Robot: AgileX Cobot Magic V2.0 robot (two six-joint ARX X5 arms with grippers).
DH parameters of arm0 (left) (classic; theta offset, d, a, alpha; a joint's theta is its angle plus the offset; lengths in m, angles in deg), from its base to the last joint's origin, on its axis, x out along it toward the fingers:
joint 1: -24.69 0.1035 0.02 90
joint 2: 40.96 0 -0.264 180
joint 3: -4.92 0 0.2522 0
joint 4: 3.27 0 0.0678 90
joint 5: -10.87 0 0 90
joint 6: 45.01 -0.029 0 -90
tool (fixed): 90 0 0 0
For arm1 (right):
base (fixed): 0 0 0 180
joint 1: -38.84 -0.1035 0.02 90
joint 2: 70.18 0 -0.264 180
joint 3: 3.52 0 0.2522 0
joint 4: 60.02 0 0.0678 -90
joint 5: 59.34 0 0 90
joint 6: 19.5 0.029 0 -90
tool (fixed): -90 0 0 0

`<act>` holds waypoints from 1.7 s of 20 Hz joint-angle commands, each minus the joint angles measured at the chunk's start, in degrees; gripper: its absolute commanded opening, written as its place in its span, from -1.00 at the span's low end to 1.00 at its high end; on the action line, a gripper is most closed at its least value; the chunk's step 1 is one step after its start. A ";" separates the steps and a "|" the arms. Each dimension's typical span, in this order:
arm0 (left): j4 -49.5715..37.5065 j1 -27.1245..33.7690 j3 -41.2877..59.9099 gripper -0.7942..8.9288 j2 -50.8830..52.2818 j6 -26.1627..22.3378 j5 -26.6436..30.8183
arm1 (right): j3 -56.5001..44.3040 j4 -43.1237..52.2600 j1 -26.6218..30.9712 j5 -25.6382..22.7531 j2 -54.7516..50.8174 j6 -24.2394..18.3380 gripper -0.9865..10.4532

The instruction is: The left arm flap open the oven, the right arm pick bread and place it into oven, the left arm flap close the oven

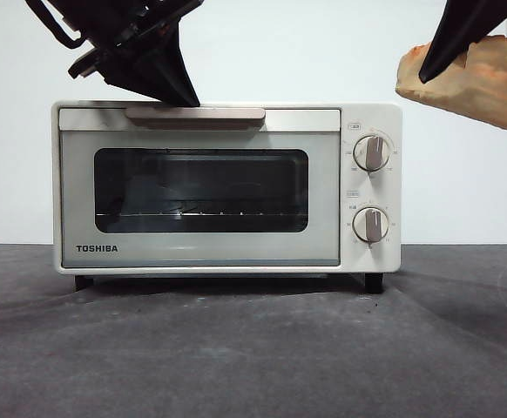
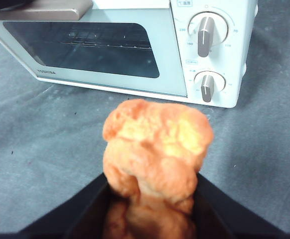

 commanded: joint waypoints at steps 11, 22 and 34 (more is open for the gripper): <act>14.75 -5.31 -1.01 -0.80 -1.88 -0.07 0.52 | 0.96 0.98 -0.59 -0.31 0.15 -0.52 -0.48; 30.67 -12.00 -1.01 -0.80 -1.86 4.33 0.35 | 0.96 0.96 -0.59 -0.26 0.17 -0.92 -0.48; 29.00 -11.43 -1.01 -0.80 2.49 5.42 3.17 | 0.96 0.74 -0.59 1.73 0.33 -0.81 -0.48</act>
